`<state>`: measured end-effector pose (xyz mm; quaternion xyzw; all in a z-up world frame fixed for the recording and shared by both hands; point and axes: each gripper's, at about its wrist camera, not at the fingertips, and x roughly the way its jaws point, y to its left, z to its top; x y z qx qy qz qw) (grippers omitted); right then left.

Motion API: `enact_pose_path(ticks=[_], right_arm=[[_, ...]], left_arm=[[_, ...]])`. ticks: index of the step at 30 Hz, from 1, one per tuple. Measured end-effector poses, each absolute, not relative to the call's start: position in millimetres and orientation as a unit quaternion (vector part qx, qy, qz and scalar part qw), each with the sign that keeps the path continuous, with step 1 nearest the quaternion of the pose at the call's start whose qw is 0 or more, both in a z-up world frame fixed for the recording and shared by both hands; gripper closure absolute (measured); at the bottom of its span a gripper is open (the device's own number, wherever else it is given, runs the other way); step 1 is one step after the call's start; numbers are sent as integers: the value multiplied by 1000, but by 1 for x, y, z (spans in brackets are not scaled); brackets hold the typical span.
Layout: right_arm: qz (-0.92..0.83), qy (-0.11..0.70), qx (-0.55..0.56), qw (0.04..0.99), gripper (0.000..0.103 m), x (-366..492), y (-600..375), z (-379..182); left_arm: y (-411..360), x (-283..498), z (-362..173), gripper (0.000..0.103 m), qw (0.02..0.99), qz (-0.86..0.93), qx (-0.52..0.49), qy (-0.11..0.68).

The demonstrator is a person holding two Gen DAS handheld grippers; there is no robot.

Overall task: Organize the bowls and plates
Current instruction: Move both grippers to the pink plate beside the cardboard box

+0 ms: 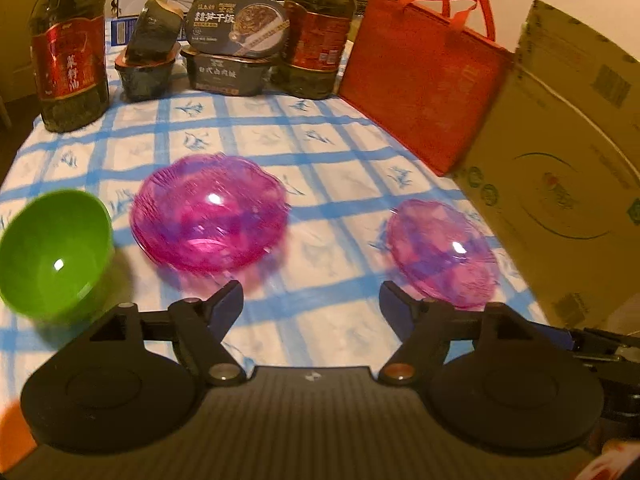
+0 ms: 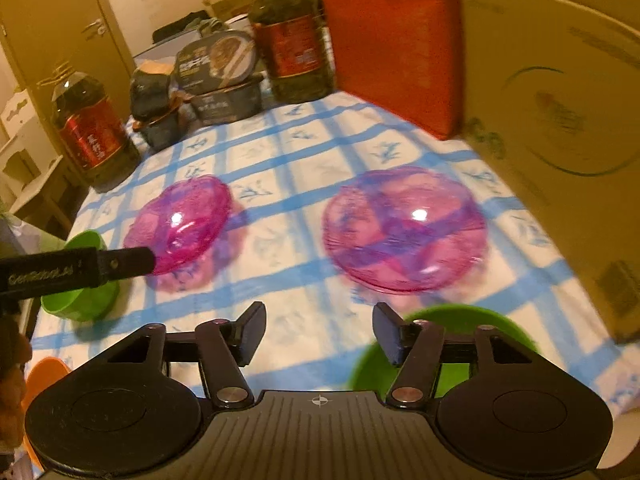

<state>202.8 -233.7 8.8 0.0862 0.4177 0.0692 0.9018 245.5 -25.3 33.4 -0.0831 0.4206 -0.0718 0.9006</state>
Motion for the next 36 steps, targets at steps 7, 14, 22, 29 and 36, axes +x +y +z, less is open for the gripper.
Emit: enact_pose_path(ticks=[7, 14, 22, 29, 36], right_arm=[[49, 411, 93, 906, 39, 183, -267, 18], [39, 410, 104, 905, 38, 178, -287, 19], [32, 406, 114, 906, 38, 181, -301, 19], [32, 403, 118, 907, 38, 194, -315, 20], [34, 416, 100, 903, 38, 227, -335, 14]], left_arm=[[-50, 220, 33, 22, 902, -67, -102, 415], [-64, 213, 30, 22, 899, -67, -105, 420], [-80, 218, 28, 22, 898, -76, -96, 423], [-87, 236, 23, 22, 896, -74, -98, 426], [-99, 265, 11, 22, 893, -72, -94, 435]])
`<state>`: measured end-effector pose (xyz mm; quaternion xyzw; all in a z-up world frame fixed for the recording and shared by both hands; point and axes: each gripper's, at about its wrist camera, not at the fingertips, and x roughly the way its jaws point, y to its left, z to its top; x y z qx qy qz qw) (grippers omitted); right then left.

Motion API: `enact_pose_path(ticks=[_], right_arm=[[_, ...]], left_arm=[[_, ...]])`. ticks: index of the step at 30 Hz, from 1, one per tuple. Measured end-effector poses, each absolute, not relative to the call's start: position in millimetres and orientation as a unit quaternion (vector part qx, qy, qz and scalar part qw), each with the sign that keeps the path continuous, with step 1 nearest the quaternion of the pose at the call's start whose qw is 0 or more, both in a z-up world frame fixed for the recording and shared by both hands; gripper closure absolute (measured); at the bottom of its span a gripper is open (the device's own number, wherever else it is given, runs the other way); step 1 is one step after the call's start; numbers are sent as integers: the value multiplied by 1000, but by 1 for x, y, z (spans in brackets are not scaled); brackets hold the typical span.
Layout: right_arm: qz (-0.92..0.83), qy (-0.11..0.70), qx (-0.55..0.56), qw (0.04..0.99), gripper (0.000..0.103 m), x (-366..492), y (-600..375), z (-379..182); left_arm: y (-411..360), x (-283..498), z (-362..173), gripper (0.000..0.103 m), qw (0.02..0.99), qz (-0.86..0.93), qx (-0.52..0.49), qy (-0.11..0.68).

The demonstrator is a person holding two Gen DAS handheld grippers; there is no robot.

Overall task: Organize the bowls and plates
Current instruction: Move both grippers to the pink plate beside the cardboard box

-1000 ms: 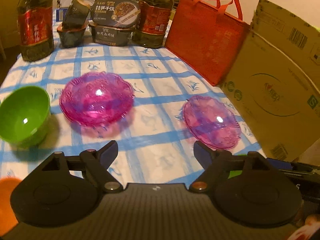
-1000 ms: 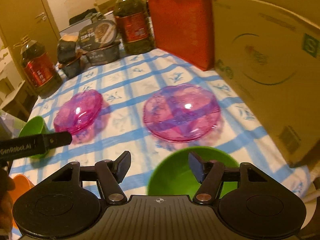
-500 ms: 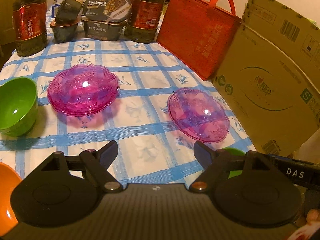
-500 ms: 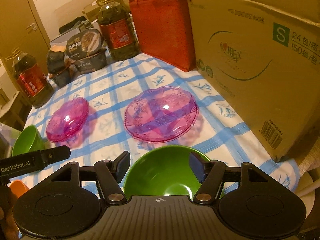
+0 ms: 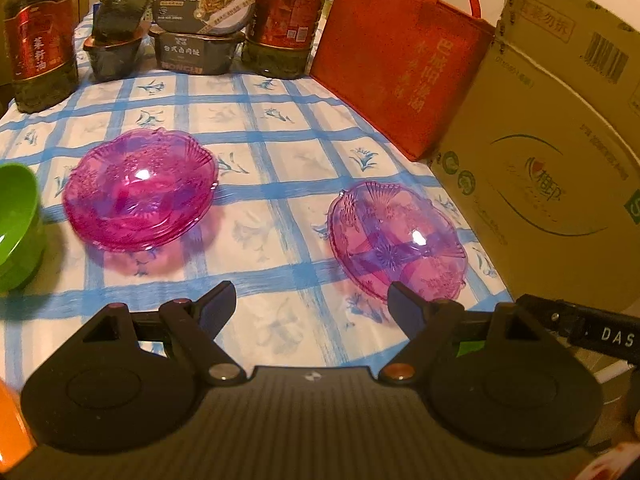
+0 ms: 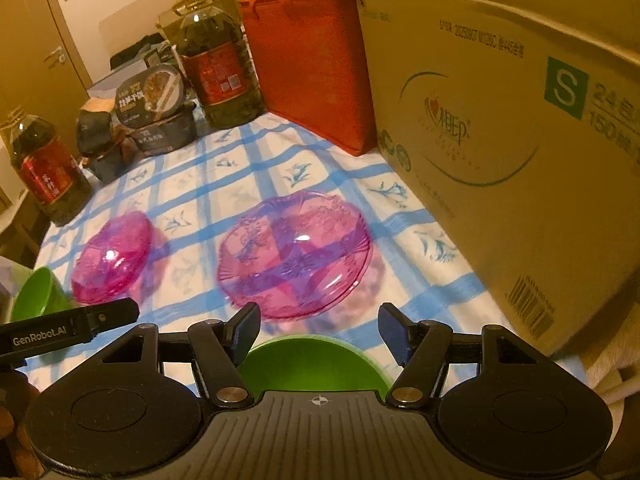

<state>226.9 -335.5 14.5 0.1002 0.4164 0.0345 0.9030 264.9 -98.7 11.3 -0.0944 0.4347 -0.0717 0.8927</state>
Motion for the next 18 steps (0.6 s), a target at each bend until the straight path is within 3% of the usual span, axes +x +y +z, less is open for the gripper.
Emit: enact_pose_path(ticks=[12, 18], right_arm=[[58, 451, 32, 890, 38, 291, -357, -18], [62, 467, 21, 882, 38, 319, -362, -40]], left_arm=[[-126, 316, -22, 23, 886, -77, -81, 450], [-137, 342, -44, 30, 876, -83, -80, 469]])
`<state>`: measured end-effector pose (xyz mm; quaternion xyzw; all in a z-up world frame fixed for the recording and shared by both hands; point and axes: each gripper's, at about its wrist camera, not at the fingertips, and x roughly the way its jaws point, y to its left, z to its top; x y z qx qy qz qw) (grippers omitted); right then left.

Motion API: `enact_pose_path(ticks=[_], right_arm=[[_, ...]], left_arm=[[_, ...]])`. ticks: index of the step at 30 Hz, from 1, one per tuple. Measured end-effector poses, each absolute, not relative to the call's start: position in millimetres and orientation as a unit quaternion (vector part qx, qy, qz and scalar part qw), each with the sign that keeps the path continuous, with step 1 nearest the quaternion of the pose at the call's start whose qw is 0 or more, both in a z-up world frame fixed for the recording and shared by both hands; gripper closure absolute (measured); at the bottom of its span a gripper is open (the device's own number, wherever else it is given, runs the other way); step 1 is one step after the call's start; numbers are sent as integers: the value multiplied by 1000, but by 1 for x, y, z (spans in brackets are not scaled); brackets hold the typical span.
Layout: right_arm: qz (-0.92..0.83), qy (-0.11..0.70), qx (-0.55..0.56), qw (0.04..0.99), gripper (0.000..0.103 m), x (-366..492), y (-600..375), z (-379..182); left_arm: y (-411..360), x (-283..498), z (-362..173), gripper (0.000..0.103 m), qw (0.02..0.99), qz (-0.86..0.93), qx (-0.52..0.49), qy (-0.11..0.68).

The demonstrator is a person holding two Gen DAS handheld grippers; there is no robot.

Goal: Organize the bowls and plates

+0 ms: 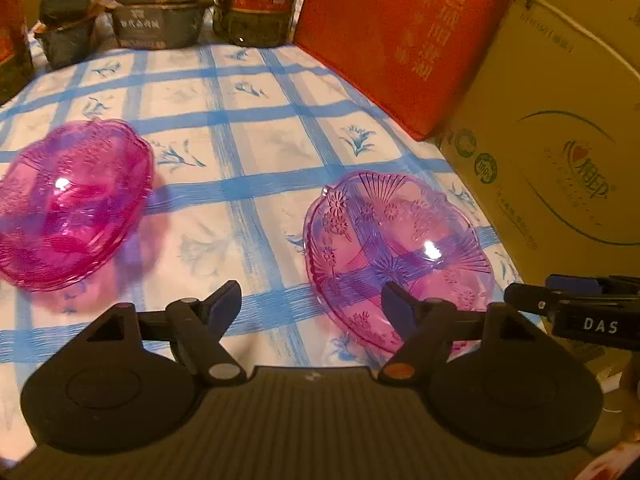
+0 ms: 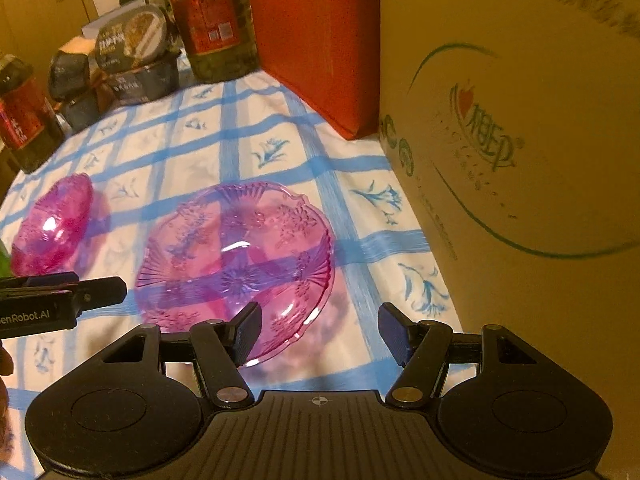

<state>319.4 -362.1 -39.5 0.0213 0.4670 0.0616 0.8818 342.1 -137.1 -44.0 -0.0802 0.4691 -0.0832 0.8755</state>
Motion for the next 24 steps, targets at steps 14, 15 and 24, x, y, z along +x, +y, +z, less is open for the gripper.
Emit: enact_pose_path(ticks=[14, 15, 24], right_arm=[[76, 489, 3, 869, 45, 356, -360, -72], [77, 492, 6, 867, 46, 358, -360, -75], [83, 502, 24, 861, 71, 366, -361, -86]], left_arm=[[-143, 374, -80, 61, 866, -74, -70, 490], [-142, 375, -81, 62, 865, -73, -70, 491], [-143, 381, -84, 74, 867, -81, -67, 487]])
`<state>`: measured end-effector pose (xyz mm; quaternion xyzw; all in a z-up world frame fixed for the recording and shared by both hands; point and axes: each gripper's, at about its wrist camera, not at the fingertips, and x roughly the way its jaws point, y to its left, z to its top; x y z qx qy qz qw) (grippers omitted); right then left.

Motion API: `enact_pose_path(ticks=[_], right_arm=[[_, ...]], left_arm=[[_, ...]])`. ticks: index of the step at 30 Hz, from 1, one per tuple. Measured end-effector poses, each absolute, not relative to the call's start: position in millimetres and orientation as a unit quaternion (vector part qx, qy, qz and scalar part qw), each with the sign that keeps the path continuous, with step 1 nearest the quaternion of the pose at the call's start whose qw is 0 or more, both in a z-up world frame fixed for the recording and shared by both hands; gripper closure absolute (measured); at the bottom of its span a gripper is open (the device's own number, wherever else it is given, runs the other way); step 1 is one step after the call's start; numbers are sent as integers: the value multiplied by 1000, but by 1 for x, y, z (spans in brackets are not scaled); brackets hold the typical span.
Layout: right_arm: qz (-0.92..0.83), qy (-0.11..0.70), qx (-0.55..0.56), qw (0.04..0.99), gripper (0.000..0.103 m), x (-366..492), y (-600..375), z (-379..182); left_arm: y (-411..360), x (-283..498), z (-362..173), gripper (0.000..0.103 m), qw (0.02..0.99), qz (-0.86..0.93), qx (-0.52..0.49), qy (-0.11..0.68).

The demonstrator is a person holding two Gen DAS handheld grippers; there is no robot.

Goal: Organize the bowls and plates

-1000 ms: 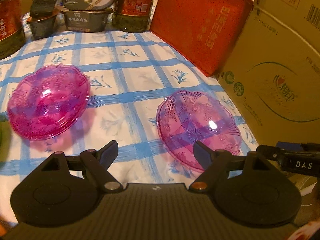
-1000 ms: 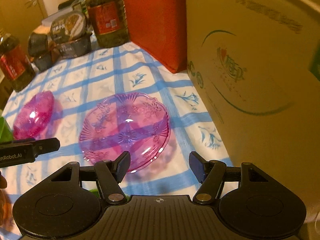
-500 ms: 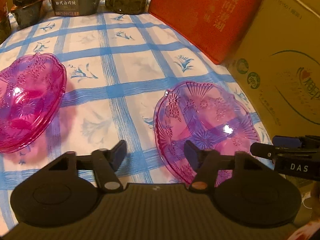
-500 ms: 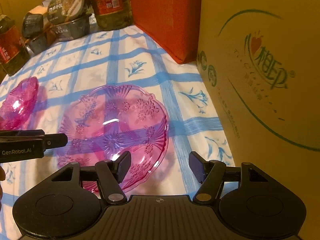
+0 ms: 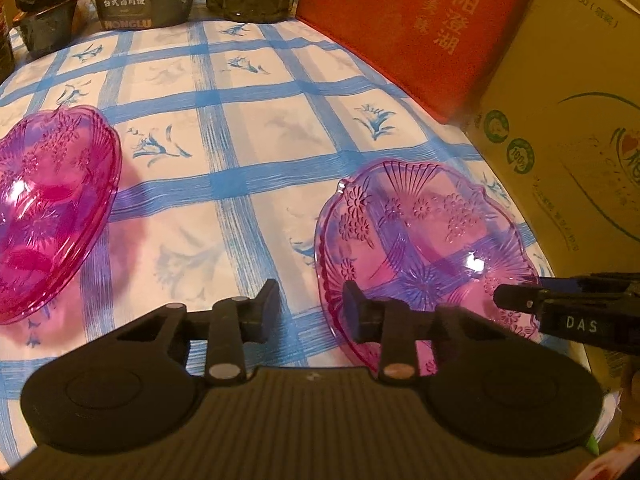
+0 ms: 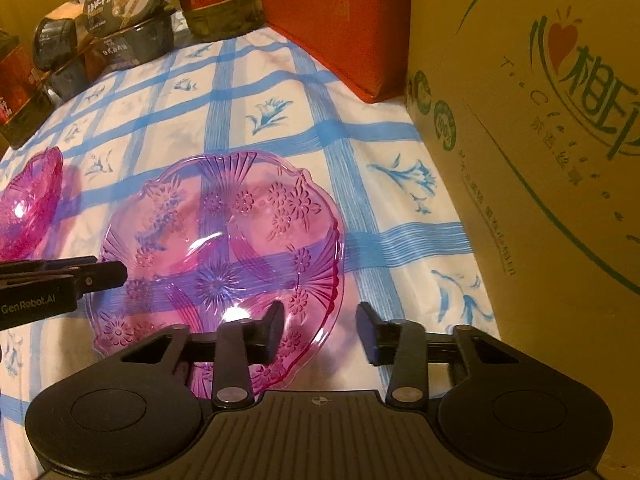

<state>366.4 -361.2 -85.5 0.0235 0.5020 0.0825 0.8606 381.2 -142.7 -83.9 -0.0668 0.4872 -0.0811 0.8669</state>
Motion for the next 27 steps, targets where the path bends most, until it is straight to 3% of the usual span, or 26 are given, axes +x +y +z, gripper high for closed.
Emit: enact_pose_path(ticks=[4, 9, 27], right_arm=[[85, 501, 31, 861, 81, 367, -361, -85], [85, 498, 39, 862, 84, 365, -360, -83], [108, 466, 35, 877, 86, 339, -329, -24]], left_arm=[[-144, 382, -83, 81, 866, -88, -68, 487], [-148, 380, -80, 93, 867, -95, -59, 485], [-115, 354, -27, 93, 883, -86, -70, 456]])
